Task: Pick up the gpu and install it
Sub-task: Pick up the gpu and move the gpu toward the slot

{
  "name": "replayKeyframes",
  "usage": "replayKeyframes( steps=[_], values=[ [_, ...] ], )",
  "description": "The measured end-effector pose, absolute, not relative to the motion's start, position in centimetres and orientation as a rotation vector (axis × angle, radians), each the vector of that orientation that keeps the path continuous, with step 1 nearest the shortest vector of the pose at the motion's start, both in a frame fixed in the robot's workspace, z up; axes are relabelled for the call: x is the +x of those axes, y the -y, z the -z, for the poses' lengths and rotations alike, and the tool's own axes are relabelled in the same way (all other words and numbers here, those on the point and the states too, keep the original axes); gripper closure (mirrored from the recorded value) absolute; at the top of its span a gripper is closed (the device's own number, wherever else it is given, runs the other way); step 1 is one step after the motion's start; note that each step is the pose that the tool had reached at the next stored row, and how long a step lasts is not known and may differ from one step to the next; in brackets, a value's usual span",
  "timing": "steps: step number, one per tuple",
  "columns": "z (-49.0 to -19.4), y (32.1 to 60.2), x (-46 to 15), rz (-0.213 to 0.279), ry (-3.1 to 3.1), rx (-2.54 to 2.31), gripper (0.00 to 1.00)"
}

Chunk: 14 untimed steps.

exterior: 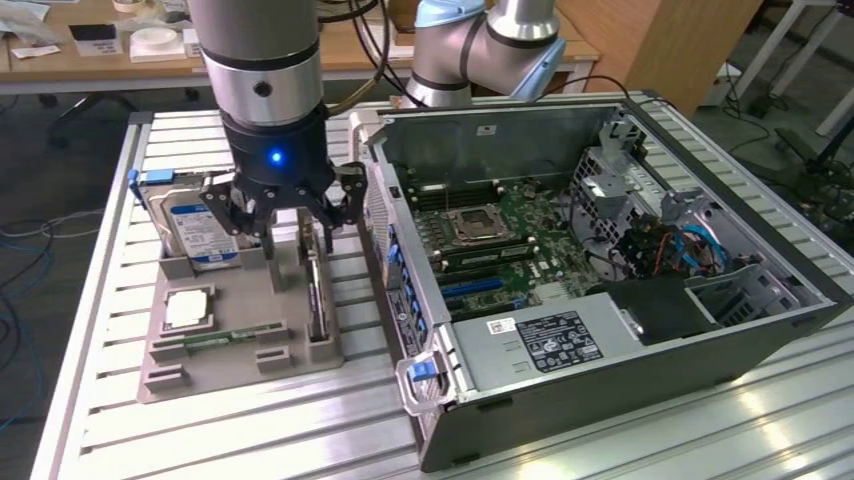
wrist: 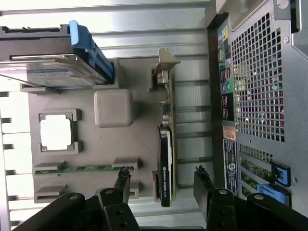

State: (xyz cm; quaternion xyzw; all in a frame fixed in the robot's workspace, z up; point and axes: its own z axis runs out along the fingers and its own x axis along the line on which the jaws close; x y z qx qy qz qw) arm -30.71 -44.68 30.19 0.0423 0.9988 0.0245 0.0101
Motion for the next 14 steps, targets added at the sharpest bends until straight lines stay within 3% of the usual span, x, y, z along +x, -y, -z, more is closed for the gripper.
replayKeyframes(
  steps=[14],
  values=[
    [-29.6,44.68,-30.71,-0.077,-3.118,0.132,0.35]
  ],
)
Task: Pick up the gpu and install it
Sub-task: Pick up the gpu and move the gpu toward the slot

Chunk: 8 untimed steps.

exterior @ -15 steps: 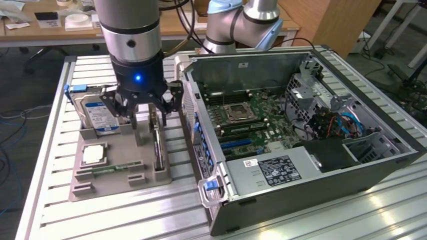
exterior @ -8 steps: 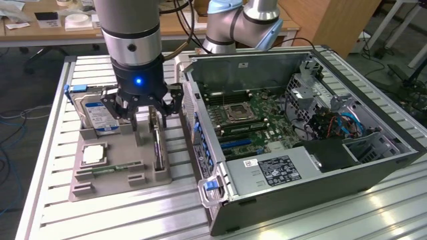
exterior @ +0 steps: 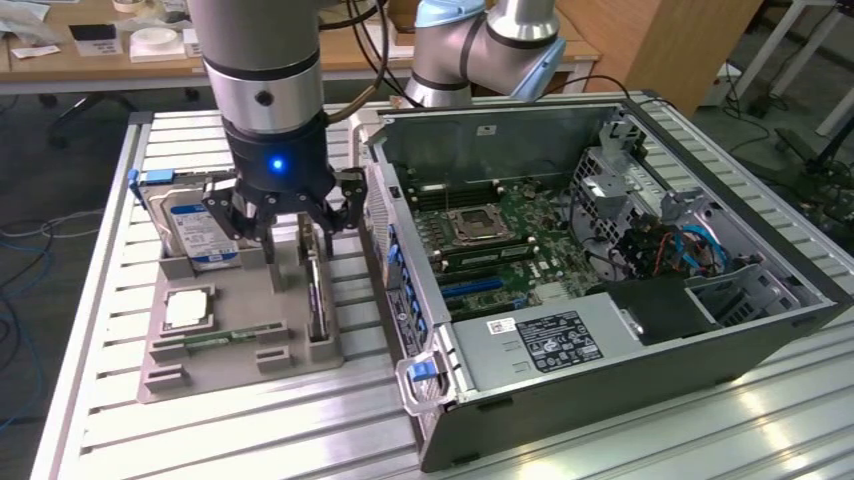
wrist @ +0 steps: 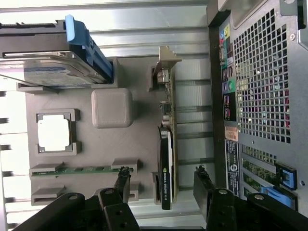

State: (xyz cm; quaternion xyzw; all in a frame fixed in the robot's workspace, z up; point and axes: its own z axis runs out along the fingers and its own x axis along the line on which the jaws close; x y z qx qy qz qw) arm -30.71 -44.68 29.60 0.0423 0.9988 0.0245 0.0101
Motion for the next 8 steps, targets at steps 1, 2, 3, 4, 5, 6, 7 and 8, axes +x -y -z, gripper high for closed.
replayKeyframes(
  steps=[1,2,3,4,5,6,7,8],
  values=[
    [-29.47,44.68,-30.71,-0.077,-3.118,0.132,0.35],
    [-29.35,44.68,-30.71,-0.076,-3.118,0.132,0.35],
    [-29.24,44.68,-30.71,-0.076,-3.118,0.132,0.35],
    [-29.14,44.68,-30.71,-0.076,-3.118,0.132,0.35],
    [-29.04,44.68,-30.71,-0.076,-3.118,0.132,0.35],
    [-28.93,44.68,-30.71,-0.076,-3.118,0.132,0.35],
    [-28.82,44.68,-30.71,-0.076,-3.118,0.132,0.35],
    [-28.71,44.68,-30.71,-0.076,-3.118,0.132,0.35]
  ],
)
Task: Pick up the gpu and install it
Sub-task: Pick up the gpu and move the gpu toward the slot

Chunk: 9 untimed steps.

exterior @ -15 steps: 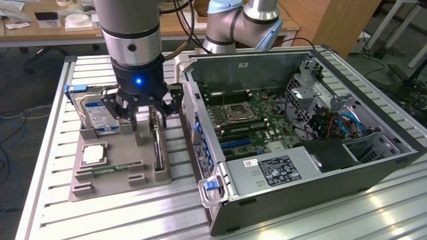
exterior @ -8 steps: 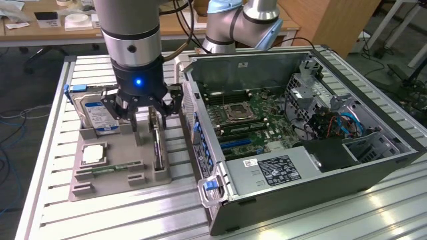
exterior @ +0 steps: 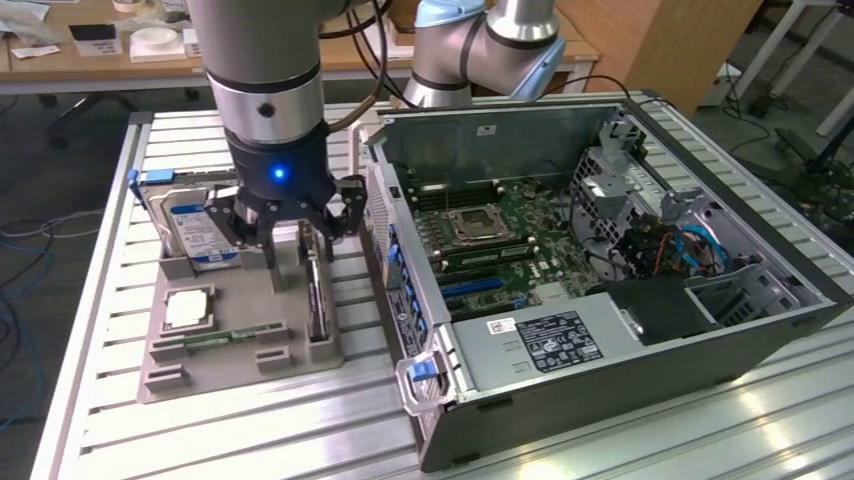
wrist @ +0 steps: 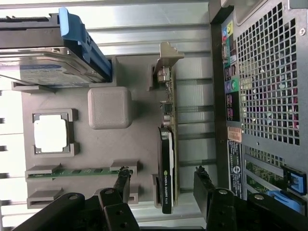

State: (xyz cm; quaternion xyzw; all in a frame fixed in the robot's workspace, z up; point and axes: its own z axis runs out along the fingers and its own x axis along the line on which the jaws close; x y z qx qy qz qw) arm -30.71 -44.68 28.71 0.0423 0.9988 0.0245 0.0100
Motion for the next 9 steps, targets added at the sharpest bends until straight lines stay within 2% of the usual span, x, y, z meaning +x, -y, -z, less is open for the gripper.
replayKeyframes(
  steps=[9],
  values=[
    [-28.38,44.68,-30.71,-0.076,-3.118,0.132,0.35]
  ],
)
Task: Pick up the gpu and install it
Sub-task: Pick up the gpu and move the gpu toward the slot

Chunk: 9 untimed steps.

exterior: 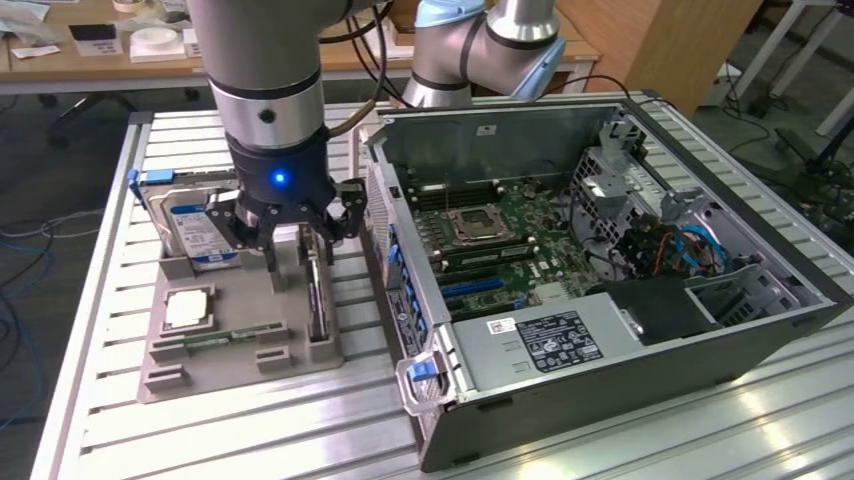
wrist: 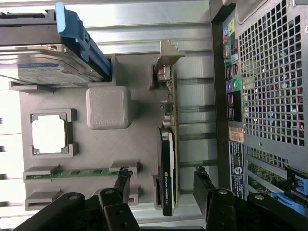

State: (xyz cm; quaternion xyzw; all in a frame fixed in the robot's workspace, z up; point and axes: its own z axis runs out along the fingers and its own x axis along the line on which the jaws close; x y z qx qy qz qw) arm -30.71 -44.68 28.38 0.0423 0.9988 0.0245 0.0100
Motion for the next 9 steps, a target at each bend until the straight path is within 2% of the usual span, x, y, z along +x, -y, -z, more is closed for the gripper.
replayKeyframes(
  steps=[9],
  values=[
    [-27.3,44.7,-30.7,-0.074,-3.118,0.132,0.35]
  ],
)
